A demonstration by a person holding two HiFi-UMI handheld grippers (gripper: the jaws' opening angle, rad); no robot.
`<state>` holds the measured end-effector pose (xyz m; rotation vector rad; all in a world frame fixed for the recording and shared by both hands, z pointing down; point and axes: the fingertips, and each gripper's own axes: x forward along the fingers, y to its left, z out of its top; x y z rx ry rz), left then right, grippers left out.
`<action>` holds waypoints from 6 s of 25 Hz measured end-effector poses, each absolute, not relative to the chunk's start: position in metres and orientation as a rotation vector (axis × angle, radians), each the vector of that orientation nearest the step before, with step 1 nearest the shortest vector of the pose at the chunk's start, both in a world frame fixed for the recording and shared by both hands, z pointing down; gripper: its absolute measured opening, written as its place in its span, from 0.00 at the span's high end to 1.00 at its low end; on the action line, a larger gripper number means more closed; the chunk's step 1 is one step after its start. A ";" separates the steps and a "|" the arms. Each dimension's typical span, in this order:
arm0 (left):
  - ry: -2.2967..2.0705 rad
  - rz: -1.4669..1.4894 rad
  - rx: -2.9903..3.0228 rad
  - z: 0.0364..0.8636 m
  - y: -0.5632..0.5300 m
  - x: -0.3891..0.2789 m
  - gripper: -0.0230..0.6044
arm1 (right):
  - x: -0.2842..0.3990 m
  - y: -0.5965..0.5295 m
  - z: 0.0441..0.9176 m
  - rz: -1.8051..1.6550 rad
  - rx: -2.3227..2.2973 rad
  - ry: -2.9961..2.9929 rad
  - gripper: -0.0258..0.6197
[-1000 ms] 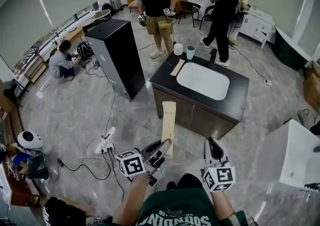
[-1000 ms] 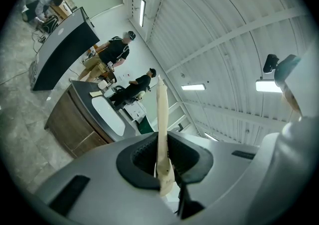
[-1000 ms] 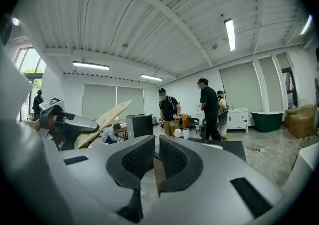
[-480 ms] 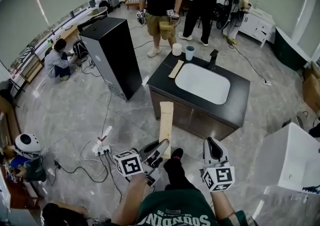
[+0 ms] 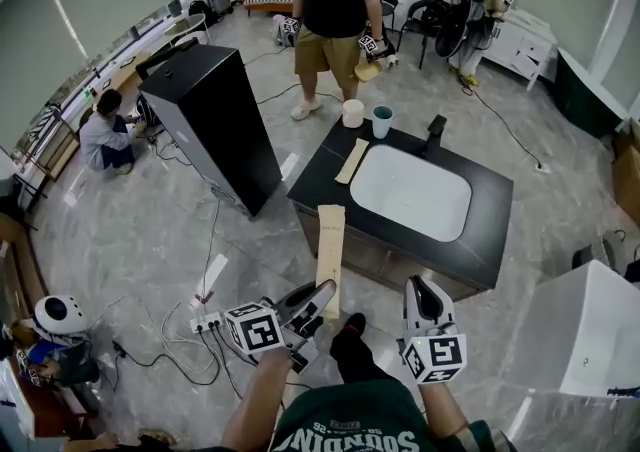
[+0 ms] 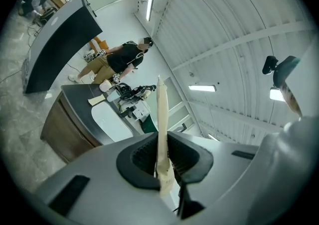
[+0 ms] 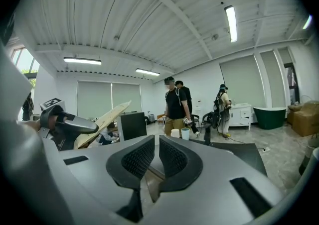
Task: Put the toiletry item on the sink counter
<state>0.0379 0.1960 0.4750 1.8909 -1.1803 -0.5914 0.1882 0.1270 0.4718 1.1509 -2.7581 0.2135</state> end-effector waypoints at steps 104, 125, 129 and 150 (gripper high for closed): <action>-0.912 0.020 1.517 0.784 -0.275 -0.202 0.89 | -0.061 -0.282 0.557 0.445 1.447 -2.399 0.88; -1.055 0.260 1.540 0.809 -0.278 -0.207 0.84 | -0.055 -0.275 0.560 0.479 1.448 -2.380 0.88; -1.073 0.304 1.568 0.807 -0.277 -0.206 0.80 | -0.057 -0.272 0.559 0.474 1.441 -2.381 0.88; -1.119 0.319 1.589 0.796 -0.267 -0.225 0.76 | -0.060 -0.258 0.545 0.436 1.438 -2.406 0.88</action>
